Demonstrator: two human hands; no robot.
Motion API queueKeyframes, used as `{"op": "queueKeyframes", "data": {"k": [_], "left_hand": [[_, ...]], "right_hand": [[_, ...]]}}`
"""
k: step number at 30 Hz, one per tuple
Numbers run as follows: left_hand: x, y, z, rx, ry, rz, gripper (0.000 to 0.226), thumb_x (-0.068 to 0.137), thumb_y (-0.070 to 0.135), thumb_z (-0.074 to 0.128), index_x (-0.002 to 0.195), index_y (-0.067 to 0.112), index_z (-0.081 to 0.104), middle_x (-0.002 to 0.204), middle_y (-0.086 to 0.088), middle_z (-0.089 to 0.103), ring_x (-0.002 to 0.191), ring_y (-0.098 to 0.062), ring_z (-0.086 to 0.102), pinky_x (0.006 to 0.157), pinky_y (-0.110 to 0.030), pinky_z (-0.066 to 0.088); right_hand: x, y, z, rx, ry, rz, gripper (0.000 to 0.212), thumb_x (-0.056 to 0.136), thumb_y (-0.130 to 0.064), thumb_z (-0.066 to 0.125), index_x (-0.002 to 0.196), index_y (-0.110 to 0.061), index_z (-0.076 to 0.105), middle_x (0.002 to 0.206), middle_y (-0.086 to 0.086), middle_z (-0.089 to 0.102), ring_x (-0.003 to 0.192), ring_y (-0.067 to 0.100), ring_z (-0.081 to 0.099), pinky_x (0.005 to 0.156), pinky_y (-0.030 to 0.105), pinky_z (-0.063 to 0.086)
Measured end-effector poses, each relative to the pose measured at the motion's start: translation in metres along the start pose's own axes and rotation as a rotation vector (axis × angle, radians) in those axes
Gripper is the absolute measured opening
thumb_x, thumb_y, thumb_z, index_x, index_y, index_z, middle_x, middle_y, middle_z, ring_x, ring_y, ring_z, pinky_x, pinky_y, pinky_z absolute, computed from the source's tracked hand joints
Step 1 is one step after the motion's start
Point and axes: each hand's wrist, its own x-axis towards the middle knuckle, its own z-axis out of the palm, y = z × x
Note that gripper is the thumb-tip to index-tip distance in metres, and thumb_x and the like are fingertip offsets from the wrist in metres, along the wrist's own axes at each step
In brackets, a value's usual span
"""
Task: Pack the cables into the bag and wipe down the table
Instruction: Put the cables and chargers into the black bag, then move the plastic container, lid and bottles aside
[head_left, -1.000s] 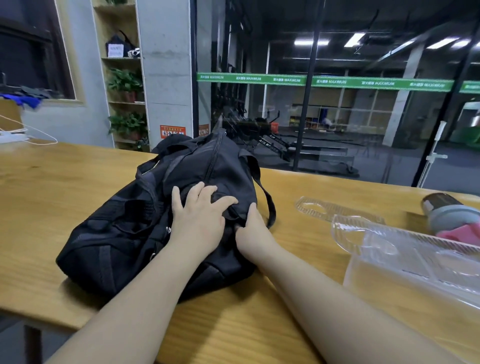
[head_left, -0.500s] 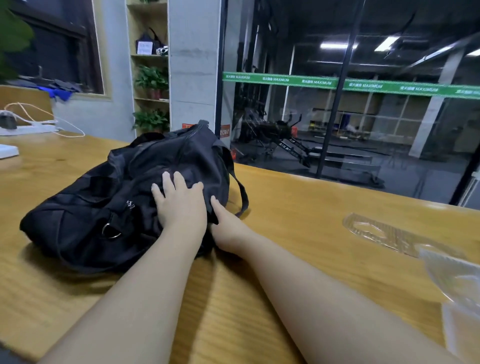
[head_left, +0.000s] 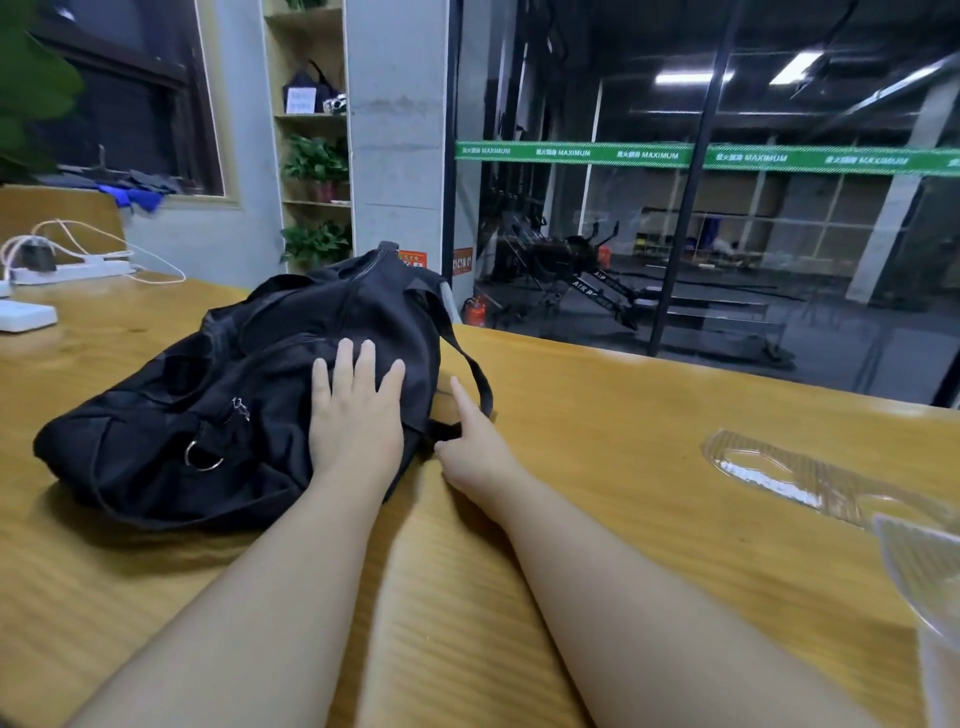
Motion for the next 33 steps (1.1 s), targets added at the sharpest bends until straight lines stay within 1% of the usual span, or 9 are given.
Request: {"op": "queueKeyframes", "data": {"k": [5, 9, 13, 16, 20, 23, 26, 29, 33], "left_hand": [[-0.013, 0.022, -0.014, -0.061, -0.010, 0.100, 0.062, 0.090, 0.014, 0.039, 0.146, 0.029, 0.016, 0.156, -0.005, 0.007, 0.143, -0.025, -0.004, 0.115, -0.044, -0.002], [-0.033, 0.046, -0.032, -0.192, 0.041, 0.159, 0.060, 0.086, 0.010, 0.046, 0.141, 0.027, 0.030, 0.153, -0.003, 0.020, 0.143, -0.022, 0.004, 0.115, -0.041, 0.000], [-0.052, 0.071, -0.052, -0.353, 0.011, 0.204, 0.061, 0.082, 0.004, 0.045, 0.139, 0.025, 0.037, 0.150, 0.001, 0.027, 0.142, -0.017, 0.011, 0.116, -0.036, 0.003], [-0.066, 0.091, -0.070, -0.478, 0.030, 0.225, 0.056, 0.082, 0.003, 0.046, 0.135, 0.022, 0.042, 0.146, 0.000, 0.034, 0.139, -0.016, 0.020, 0.116, -0.035, 0.008], [-0.080, 0.121, -0.096, -0.696, 0.074, 0.223, 0.045, 0.085, 0.005, 0.046, 0.127, 0.018, 0.051, 0.136, -0.001, 0.044, 0.128, -0.018, 0.034, 0.108, -0.033, 0.024], [-0.085, 0.148, -0.104, -0.815, 0.055, 0.265, 0.041, 0.087, 0.008, 0.044, 0.126, 0.019, 0.051, 0.134, 0.001, 0.045, 0.125, -0.015, 0.036, 0.106, -0.031, 0.027], [-0.084, 0.177, -0.110, -1.066, -0.039, 0.194, 0.036, 0.090, 0.009, 0.045, 0.122, 0.024, 0.052, 0.128, 0.007, 0.047, 0.113, -0.005, 0.042, 0.094, -0.021, 0.034], [-0.080, 0.204, -0.113, -1.290, -0.163, 0.061, 0.032, 0.091, 0.012, 0.044, 0.112, 0.034, 0.051, 0.120, 0.012, 0.046, 0.096, 0.006, 0.042, 0.070, -0.012, 0.033], [-0.074, 0.227, -0.109, -1.378, -0.229, 0.114, 0.030, 0.091, 0.011, 0.043, 0.107, 0.034, 0.053, 0.117, 0.010, 0.050, 0.110, -0.003, 0.042, 0.085, -0.024, 0.035]], "right_hand": [[-0.036, 0.001, -0.015, 0.029, 0.016, 0.045, 0.080, 0.088, 0.006, 0.043, 0.151, -0.029, 0.008, 0.159, 0.000, 0.010, 0.146, 0.017, 0.005, 0.117, 0.032, 0.013], [-0.071, 0.000, -0.025, 0.089, 0.021, 0.127, 0.085, 0.085, 0.003, 0.051, 0.149, -0.034, 0.010, 0.156, 0.006, 0.023, 0.143, 0.026, 0.022, 0.112, 0.041, 0.029], [-0.105, -0.007, -0.052, 0.149, 0.020, 0.200, 0.063, 0.096, -0.009, 0.044, 0.150, -0.017, 0.012, 0.150, 0.009, 0.032, 0.135, 0.027, 0.035, 0.102, 0.029, 0.034], [-0.127, -0.012, -0.080, 0.141, 0.211, 0.157, 0.054, 0.095, -0.007, 0.043, 0.145, -0.012, 0.024, 0.145, 0.012, 0.037, 0.130, 0.027, 0.040, 0.103, 0.034, 0.036], [-0.157, -0.024, -0.122, 0.126, 0.318, 0.129, 0.066, 0.091, 0.002, 0.035, 0.149, -0.022, 0.015, 0.153, 0.003, 0.028, 0.128, 0.023, 0.042, 0.100, 0.035, 0.041], [-0.178, -0.028, -0.158, 0.156, 0.408, 0.102, 0.064, 0.092, 0.001, 0.033, 0.149, -0.024, 0.018, 0.153, 0.000, 0.029, 0.091, 0.011, 0.052, 0.072, 0.022, 0.046], [-0.194, -0.025, -0.192, 0.091, 0.490, 0.063, 0.057, 0.095, -0.006, 0.035, 0.147, -0.027, 0.024, 0.148, -0.008, 0.036, 0.069, -0.016, 0.040, 0.045, 0.006, 0.037], [-0.209, -0.021, -0.226, -0.012, 0.524, -0.010, 0.049, 0.095, -0.016, 0.044, 0.142, -0.027, 0.034, 0.144, -0.011, 0.041, 0.076, -0.009, 0.049, 0.058, 0.009, 0.041], [-0.234, -0.014, -0.270, -0.133, 0.427, 0.003, 0.037, 0.092, -0.030, 0.056, 0.128, -0.029, 0.051, 0.120, -0.013, 0.056, 0.099, 0.001, 0.054, 0.071, 0.018, 0.041]]}}
